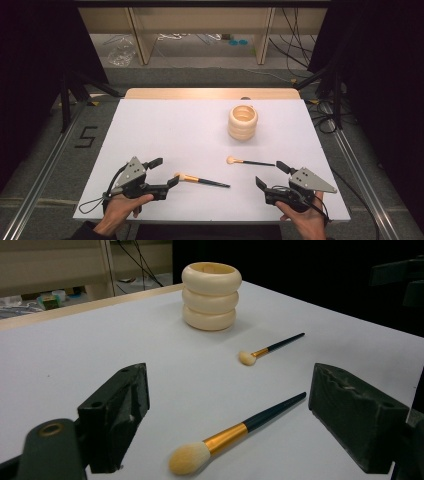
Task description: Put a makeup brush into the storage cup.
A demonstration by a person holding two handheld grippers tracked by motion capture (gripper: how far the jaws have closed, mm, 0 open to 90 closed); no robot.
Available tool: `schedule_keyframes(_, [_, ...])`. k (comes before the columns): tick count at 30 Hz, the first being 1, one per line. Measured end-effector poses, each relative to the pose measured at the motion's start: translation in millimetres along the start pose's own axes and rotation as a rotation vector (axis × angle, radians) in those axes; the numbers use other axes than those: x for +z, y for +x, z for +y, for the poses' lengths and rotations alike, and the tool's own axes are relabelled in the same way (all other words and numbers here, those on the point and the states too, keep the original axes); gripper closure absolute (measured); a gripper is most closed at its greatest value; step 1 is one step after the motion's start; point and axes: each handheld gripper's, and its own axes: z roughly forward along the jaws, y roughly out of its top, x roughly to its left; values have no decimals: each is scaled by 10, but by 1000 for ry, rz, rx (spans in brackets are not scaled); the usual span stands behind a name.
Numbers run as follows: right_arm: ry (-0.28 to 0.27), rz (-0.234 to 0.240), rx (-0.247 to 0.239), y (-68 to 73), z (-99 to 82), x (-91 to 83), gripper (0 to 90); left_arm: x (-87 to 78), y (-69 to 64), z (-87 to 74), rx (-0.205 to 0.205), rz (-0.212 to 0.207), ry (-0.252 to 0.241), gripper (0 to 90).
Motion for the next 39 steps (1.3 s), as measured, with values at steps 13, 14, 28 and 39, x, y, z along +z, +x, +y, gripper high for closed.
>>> schedule_keyframes(13, [1, 4, 5, 4, 2, 4, 161, 7, -5, -1, 6, -9, 7, 166])
schedule_keyframes(14, [1, 4, 4, 3, 1, 6, 161, 17, -6, 2, 32, -14, 18, 166])
schedule_keyframes(28, [22, -2, -11, -4, 10, 16, 161, 94, 3, 53, 63, -55, 80, 173])
schedule_keyframes(39, [16, 6, -3, -2, 8, 26, 163, 220, -23, 185, 92, -102, 129, 202])
